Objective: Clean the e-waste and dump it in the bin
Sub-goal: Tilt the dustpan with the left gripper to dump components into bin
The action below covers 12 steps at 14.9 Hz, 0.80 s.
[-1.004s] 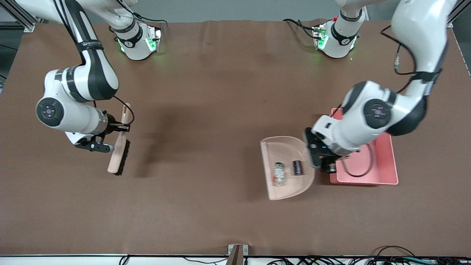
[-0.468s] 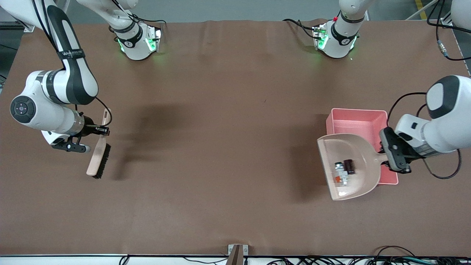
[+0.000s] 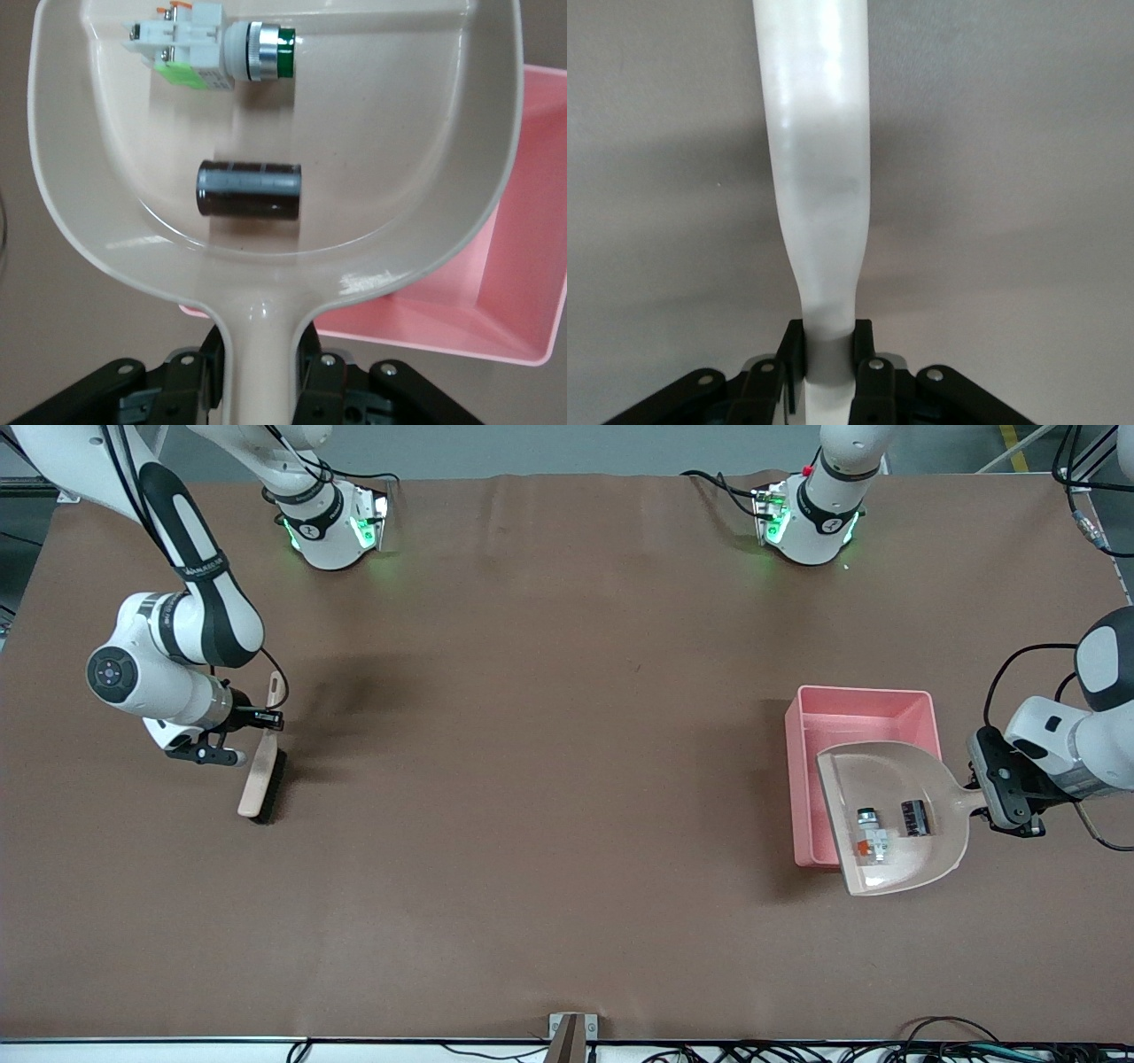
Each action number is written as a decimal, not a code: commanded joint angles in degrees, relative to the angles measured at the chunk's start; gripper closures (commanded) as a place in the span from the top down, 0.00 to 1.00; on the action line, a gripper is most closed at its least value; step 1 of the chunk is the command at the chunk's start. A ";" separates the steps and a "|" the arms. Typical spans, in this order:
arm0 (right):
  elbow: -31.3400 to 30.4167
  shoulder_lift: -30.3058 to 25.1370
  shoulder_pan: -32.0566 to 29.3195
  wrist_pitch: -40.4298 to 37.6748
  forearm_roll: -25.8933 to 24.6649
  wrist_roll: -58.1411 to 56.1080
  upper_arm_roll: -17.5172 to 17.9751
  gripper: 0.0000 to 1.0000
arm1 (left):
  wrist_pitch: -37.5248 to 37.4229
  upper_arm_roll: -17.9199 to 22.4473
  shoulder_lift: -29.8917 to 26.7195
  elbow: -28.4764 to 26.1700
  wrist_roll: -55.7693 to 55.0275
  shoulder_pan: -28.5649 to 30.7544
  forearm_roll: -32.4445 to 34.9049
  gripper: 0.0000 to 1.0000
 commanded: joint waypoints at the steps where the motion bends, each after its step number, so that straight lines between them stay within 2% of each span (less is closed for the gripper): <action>1: -2.09 -2.11 -0.61 0.74 -0.96 -0.24 0.57 0.00 | -0.93 -0.77 -3.32 -1.06 2.96 2.54 0.92 0.00; 4: -2.18 -2.11 -0.70 0.65 -0.96 -0.24 0.48 0.10 | -2.06 -0.68 -4.47 -0.98 6.91 5.35 0.92 0.00; 6: -2.09 -2.11 -0.70 0.56 -0.96 -0.24 0.48 0.23 | -2.07 -0.42 -5.17 -1.06 10.25 6.76 0.92 0.00; 7: -2.00 -2.11 -0.78 0.65 -0.96 -0.24 0.48 0.34 | -2.07 0.02 -5.26 -1.15 11.57 6.77 0.92 0.00; 8: -1.91 -2.11 -1.13 0.83 -0.96 -0.24 0.48 0.36 | -2.07 1.24 -5.44 -1.24 12.80 6.77 1.62 0.00; 10: -1.91 -2.11 -1.31 2.23 -1.05 -0.24 0.48 0.51 | -1.90 1.69 -5.79 -1.85 13.17 6.59 4.16 0.00; 12: -1.65 -2.11 -1.14 2.41 -1.05 -0.24 0.48 0.72 | -1.11 1.87 -7.01 -3.60 12.21 5.89 7.76 0.00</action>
